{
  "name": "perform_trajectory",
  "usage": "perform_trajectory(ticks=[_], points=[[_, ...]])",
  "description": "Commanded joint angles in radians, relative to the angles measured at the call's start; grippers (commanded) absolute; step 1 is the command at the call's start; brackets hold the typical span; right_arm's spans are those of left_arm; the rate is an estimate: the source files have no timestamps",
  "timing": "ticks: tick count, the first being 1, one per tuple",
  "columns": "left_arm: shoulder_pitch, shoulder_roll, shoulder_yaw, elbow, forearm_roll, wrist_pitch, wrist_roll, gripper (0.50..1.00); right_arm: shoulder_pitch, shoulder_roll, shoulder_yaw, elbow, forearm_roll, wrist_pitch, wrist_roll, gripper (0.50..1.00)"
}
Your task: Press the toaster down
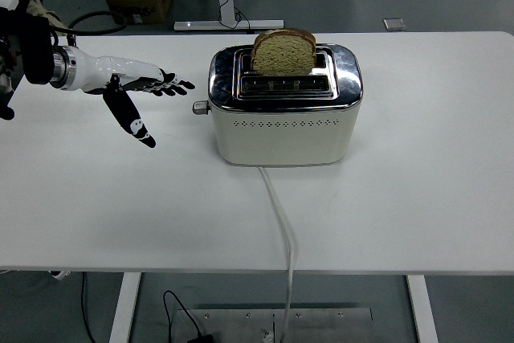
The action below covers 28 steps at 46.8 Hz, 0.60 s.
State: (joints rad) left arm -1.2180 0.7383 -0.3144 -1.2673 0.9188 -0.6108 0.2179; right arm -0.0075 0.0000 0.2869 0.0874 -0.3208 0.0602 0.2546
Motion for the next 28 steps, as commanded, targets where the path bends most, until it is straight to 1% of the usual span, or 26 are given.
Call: perform_trajectory(ticks=[1, 9, 28], points=[[0.002, -0.002, 0.000, 0.000, 0.000, 0.000, 0.000, 1.000, 0.000, 0.000, -0.002, 0.000, 0.000, 0.000, 0.000, 0.998], [0.005, -0.014, 0.005, 0.000, 0.002, 0.000, 0.001, 1.000, 0.000, 0.000, -0.002, 0.000, 0.000, 0.000, 0.000, 0.998], [0.008, -0.014, 0.023, 0.005, 0.000, 0.000, 0.000, 1.000, 0.001, 0.000, -0.002, 0.000, -0.001, 0.000, 0.000, 0.998]])
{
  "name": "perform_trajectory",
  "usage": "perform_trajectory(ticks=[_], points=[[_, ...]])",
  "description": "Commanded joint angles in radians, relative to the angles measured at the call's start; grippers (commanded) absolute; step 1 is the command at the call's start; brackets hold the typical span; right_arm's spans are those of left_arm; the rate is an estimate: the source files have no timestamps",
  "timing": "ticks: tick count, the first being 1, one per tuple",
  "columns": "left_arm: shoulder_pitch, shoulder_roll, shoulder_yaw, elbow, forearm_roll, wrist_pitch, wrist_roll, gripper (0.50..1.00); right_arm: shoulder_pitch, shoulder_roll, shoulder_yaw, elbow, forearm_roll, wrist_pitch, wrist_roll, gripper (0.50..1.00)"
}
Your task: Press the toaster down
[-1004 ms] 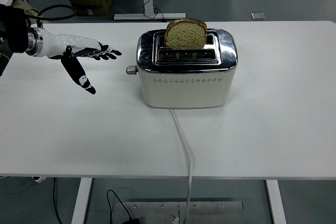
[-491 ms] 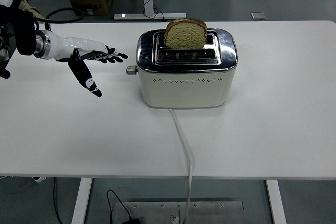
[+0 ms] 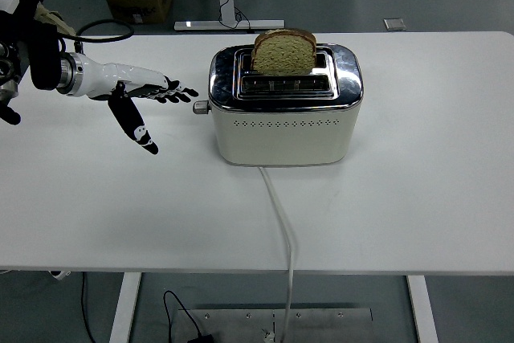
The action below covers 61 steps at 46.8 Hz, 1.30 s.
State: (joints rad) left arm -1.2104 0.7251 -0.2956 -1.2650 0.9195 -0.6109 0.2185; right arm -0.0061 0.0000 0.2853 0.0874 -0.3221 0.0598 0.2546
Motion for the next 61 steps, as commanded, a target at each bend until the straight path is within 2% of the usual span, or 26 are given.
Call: perform_trajectory(ticks=[1, 23, 61], points=[[0.002, -0.001, 0.006, 0.003, -0.001, 0.000, -0.001, 1.000, 0.000, 0.000, 0.000, 0.000, 0.000, 0.000, 0.000, 0.998], [0.018, -0.004, 0.013, 0.015, -0.001, 0.000, -0.001, 1.000, 0.000, 0.000, 0.000, -0.002, 0.001, 0.000, 0.000, 0.998], [0.048, -0.078, 0.013, 0.084, -0.001, 0.000, -0.001, 1.000, -0.002, 0.000, 0.000, -0.002, 0.001, 0.000, 0.000, 0.998]])
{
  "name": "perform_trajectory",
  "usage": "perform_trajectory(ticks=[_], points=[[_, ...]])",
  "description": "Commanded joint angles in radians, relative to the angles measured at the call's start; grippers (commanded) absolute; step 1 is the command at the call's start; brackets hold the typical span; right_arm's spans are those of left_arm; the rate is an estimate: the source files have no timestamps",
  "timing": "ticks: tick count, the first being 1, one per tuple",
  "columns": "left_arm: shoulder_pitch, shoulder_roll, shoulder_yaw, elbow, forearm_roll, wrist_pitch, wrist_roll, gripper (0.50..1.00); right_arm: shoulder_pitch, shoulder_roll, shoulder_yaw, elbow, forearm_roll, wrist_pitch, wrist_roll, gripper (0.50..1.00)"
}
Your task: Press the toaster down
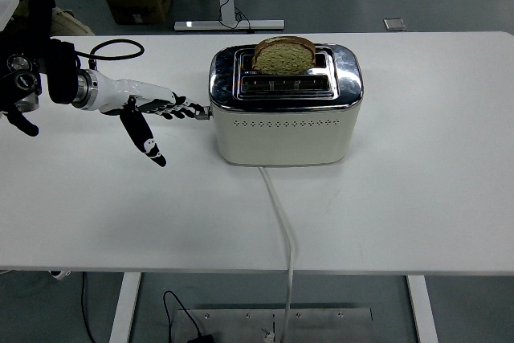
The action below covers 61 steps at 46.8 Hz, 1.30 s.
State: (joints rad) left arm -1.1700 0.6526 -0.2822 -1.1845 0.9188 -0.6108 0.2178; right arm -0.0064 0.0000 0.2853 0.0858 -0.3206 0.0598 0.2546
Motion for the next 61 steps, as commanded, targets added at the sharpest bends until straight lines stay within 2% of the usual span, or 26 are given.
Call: perform_trajectory(ticks=[1, 24, 46, 61], points=[[0.010, -0.007, 0.000, 0.003, 0.000, 0.000, 0.000, 1.000, 0.000, 0.000, 0.000, 0.000, 0.000, 0.000, 0.000, 0.998], [0.046, -0.041, 0.000, 0.045, 0.000, 0.000, 0.000, 1.000, -0.001, 0.000, 0.002, -0.001, 0.000, -0.002, 0.000, 0.998], [0.064, -0.039, 0.000, 0.057, 0.000, 0.000, 0.000, 1.000, -0.001, 0.000, 0.002, -0.001, -0.002, -0.002, 0.000, 0.998], [0.075, -0.010, -0.002, 0.056, -0.001, 0.000, -0.002, 1.000, 0.000, 0.000, 0.003, -0.001, -0.002, -0.002, 0.000, 0.998]])
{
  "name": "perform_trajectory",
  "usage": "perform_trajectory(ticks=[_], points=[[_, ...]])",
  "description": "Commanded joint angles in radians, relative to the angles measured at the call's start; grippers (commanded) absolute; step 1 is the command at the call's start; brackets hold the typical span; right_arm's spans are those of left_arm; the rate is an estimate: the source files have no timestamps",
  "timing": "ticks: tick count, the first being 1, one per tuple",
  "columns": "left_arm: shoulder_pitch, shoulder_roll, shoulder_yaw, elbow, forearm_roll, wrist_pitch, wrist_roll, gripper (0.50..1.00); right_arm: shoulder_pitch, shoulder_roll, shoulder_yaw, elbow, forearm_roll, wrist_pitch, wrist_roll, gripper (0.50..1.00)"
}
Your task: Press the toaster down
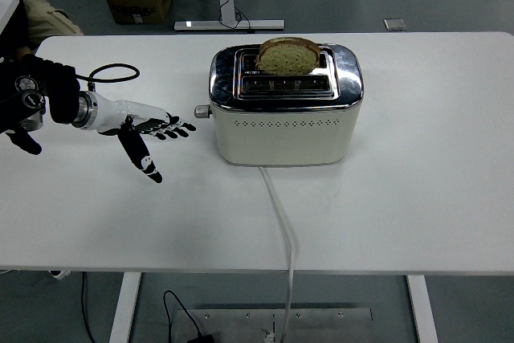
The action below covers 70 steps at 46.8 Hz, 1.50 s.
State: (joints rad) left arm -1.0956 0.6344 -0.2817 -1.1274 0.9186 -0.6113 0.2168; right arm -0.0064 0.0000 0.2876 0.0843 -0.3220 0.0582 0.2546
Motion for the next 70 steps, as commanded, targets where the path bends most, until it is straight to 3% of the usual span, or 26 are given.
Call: perform_trajectory(ticks=[1, 18, 31, 42, 52, 60, 70], points=[[0.000, 0.013, -0.002, -0.002, -0.001, 0.000, -0.001, 1.000, 0.000, 0.000, 0.001, 0.000, 0.000, 0.000, 0.000, 0.998], [-0.021, 0.143, -0.010, -0.029, -0.087, 0.000, -0.002, 1.000, 0.000, 0.000, 0.001, 0.000, -0.002, 0.000, 0.000, 0.998], [-0.199, 0.194, -0.017, -0.009, -0.389, 0.000, -0.011, 1.000, 0.000, 0.000, -0.001, 0.002, -0.003, 0.000, 0.000, 0.998], [-0.228, 0.153, -0.091, 0.080, -0.567, 0.000, -0.014, 1.000, 0.000, 0.000, -0.001, 0.002, -0.003, 0.002, 0.000, 0.998], [-0.222, 0.062, -0.197, 0.239, -0.691, 0.000, -0.016, 1.000, 0.000, 0.000, -0.001, 0.005, -0.002, 0.003, 0.000, 0.998], [-0.214, -0.002, -0.206, 0.400, -0.895, 0.061, -0.016, 1.000, -0.001, 0.000, -0.001, 0.005, 0.000, 0.006, 0.002, 0.998], [-0.146, -0.042, -0.211, 0.520, -1.075, 0.070, -0.040, 1.000, -0.004, 0.000, 0.001, 0.005, 0.001, 0.008, 0.000, 0.998]])
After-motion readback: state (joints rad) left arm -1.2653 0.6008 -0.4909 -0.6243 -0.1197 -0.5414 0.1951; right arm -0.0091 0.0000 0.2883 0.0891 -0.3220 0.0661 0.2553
